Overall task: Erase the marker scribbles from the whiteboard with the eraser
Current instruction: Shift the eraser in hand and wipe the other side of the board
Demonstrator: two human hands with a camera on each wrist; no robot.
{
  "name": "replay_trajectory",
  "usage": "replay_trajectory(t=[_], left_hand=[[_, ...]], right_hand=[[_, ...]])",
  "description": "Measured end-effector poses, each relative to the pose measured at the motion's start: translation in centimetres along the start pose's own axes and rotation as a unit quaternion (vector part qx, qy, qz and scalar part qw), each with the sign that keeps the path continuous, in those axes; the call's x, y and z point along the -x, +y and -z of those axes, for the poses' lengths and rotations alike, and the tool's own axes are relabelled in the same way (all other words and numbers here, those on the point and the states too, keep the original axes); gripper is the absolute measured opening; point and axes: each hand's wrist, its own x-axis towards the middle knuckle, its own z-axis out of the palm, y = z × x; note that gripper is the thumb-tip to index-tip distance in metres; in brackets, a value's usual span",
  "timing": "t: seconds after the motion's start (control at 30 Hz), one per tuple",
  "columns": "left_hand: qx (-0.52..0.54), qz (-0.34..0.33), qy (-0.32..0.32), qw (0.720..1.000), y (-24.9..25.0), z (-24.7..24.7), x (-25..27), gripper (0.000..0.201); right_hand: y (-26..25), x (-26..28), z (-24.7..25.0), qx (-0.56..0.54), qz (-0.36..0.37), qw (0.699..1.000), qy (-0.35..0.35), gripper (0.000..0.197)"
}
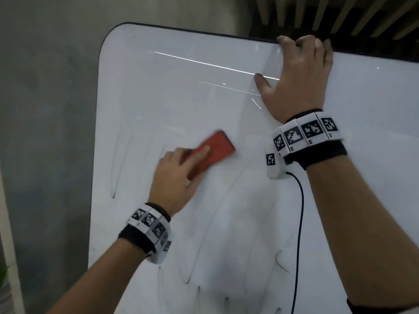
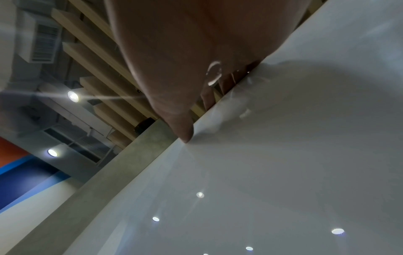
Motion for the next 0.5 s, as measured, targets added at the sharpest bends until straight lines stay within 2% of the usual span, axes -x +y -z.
replay_trajectory(t=[0.1,0.13,0.17,0.2,0.27,0.33,0.37,0.43,0.5], left_hand=[[0.024,0.186,0.080,0.979,-2.7,0.5,-2.4,0.059],[0.029,0.221,0.094,0.970,-2.5,0.3,-2.6,0.060],[0.027,0.222,0.097,0.970,-1.6,-0.1,-2.4,0.059],[0.024,0.194,0.089,0.977,-0.1,-0.8,-1.7,0.058],[0.029,0.078,0.045,0.996,3.8,-2.0,0.6,0.055],[0.012,-0.043,-0.016,0.999,6.3,-3.0,3.3,0.049],[0.001,-0.080,-0.036,0.996,6.5,-3.1,4.1,0.047],[-0.020,-0.098,-0.043,0.994,5.5,-2.8,4.2,0.046],[-0.021,-0.045,-0.026,0.998,4.1,-2.2,3.3,0.049]], right_hand=[[0.0,-0.1,0.3,0.000,0.001,1.000,-0.010,0.070],[-0.1,-0.2,0.4,-0.001,0.000,1.000,-0.010,0.070],[-0.1,-0.2,0.4,-0.004,-0.002,1.000,-0.009,0.070],[-0.1,-0.1,0.5,-0.006,-0.003,1.000,-0.008,0.070],[-0.1,-0.1,0.4,-0.005,-0.003,1.000,-0.006,0.070],[-0.1,-0.1,0.4,-0.001,-0.003,1.000,-0.008,0.070],[-0.1,-0.1,0.4,-0.001,0.000,1.000,-0.010,0.071],[0.2,0.1,0.4,0.001,0.015,1.000,-0.015,0.074],[0.8,0.4,0.7,0.008,0.044,0.999,-0.026,0.078]])
